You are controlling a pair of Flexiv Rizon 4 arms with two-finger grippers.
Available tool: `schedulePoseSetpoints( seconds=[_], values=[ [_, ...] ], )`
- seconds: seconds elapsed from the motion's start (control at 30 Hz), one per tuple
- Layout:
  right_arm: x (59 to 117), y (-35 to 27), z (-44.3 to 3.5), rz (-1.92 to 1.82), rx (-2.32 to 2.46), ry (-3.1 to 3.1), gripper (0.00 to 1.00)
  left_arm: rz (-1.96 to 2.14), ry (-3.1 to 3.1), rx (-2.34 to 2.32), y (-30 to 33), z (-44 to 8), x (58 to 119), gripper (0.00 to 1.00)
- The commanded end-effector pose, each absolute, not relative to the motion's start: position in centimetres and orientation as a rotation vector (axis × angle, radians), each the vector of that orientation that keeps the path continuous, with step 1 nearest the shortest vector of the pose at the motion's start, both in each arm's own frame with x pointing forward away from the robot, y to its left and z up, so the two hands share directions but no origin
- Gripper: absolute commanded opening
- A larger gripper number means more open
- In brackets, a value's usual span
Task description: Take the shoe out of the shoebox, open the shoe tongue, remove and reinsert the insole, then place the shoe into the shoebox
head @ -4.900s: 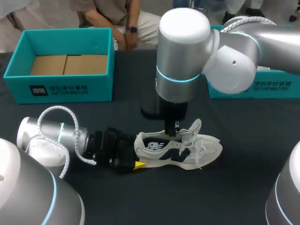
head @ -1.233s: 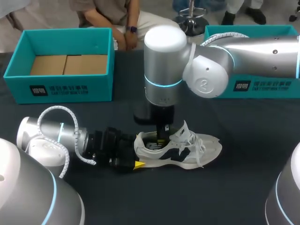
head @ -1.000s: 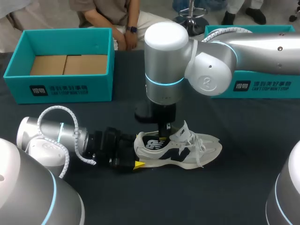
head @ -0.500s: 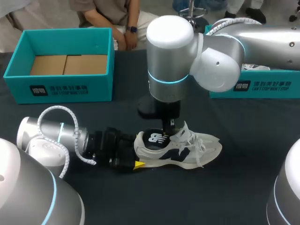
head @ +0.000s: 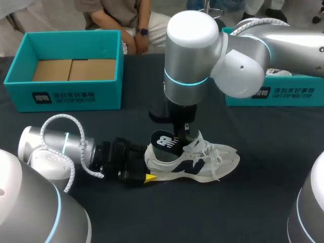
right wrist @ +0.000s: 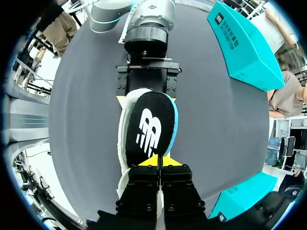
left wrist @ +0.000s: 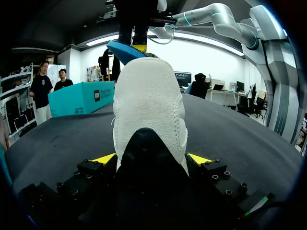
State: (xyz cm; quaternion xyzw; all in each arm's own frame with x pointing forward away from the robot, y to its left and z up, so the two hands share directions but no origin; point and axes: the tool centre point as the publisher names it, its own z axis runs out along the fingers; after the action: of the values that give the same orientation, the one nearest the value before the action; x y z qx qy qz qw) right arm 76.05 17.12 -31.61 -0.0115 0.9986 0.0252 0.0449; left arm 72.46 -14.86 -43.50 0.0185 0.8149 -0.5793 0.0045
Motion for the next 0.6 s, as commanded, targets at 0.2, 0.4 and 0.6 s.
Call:
schedulePoseSetpoints(
  seconds=[0.2,0.4,0.6],
  values=[
    [77.7,18.8,-32.7,0.116,-0.055,3.063,0.00,-1.810,2.554,0.057,-15.0,-44.0,72.4,0.00],
    [78.2,19.7,-32.7,0.139,-0.076,3.058,0.00,-1.810,2.554,0.057,-15.0,-44.0,72.4,0.00],
    [78.1,19.5,-32.7,0.161,-0.079,3.063,0.00,-1.810,2.554,0.057,-15.0,-44.0,72.4,0.00]
  ],
)
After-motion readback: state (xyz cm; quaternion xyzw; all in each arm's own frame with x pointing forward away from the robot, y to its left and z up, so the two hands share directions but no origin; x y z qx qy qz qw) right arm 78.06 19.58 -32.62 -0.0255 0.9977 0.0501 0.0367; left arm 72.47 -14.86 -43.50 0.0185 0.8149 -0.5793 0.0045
